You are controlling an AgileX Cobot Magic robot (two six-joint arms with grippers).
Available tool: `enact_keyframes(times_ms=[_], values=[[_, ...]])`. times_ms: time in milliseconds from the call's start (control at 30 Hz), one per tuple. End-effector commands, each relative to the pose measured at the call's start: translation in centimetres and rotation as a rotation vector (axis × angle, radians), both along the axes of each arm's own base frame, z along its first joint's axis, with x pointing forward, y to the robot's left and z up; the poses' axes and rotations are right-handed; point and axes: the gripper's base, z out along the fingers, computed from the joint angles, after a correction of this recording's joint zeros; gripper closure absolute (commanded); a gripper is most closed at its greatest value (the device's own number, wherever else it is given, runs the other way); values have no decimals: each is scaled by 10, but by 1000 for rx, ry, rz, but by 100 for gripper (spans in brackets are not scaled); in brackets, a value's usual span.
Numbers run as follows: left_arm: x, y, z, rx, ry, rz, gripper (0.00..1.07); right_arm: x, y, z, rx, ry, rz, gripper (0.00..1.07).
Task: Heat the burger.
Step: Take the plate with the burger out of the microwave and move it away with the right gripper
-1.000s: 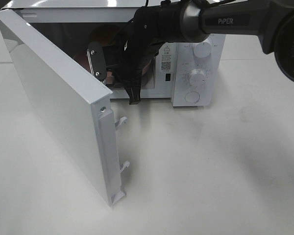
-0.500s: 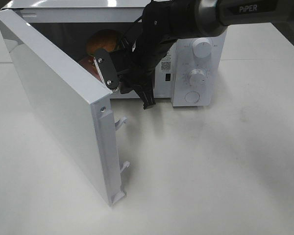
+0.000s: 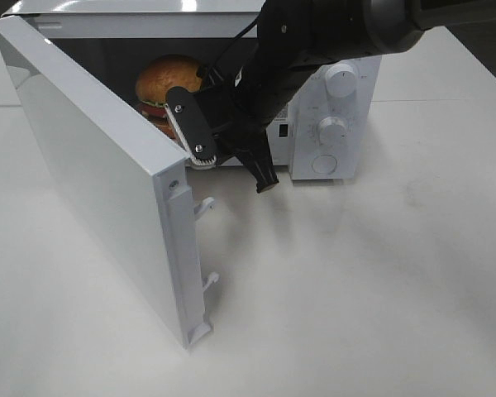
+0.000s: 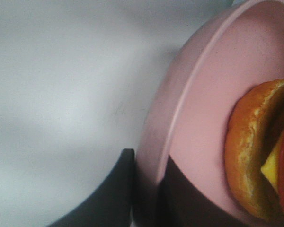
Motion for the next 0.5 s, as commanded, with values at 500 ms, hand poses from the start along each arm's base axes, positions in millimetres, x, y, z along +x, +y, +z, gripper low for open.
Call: enact_keyframes(times_ms=[500], values=[[-3, 0, 0, -5, -29, 1, 7, -20, -19, 46, 62, -31, 18, 107]])
